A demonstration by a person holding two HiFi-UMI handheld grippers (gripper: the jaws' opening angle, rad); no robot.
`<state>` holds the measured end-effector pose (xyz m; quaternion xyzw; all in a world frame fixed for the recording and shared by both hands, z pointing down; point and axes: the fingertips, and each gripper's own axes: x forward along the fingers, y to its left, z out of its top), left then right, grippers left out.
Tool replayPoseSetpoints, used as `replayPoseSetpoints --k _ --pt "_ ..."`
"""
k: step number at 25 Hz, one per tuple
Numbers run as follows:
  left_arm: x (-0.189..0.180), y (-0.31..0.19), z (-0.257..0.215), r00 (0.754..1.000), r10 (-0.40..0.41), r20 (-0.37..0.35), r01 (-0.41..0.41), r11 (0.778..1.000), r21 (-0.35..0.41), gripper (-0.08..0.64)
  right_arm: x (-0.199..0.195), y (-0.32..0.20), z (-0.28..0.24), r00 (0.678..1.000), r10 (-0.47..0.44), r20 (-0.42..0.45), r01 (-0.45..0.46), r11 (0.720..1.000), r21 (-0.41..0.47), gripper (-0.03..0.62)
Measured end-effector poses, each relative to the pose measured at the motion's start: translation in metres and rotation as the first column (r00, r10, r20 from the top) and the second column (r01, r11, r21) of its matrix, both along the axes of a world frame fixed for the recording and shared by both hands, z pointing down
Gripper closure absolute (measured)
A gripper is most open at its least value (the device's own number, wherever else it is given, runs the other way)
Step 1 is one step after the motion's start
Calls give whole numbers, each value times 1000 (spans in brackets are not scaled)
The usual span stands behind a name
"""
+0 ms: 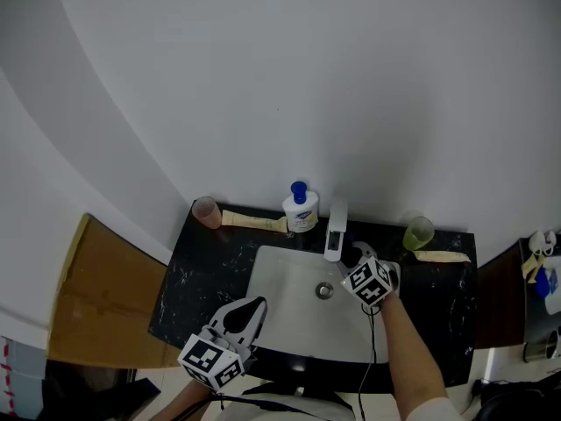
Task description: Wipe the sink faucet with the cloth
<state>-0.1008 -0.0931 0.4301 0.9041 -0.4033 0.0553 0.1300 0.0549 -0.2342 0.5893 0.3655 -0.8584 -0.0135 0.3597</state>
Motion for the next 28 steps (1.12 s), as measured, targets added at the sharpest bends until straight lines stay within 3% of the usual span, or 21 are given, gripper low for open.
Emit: replayPoseSetpoints --k 5,9,14,17,24,28 --pt "4 8 6 1000 14 -15 -14 1000 8 558 -13 11 -9 981 41 188 -50 998 41 500" --pt "3 13 7 1000 14 -8 -14 1000 5 558 -16 13 -4 969 46 244 -55 998 29 511" --pt "-6 18 13 1000 -15 -5 15 1000 -10 558 -29 41 5 980 -168 103 169 986 -2 517" --pt "-6 20 16 1000 -21 -2 21 1000 -17 558 -21 30 -5 984 -170 49 167 985 49 515" --pt "-2 18 17 1000 -26 -2 26 999 -18 558 -3 1 -13 969 -148 -196 189 959 211 515" --pt "0 18 20 1000 -25 5 26 999 -27 558 -8 1 -16 975 -137 -176 179 952 249 515"
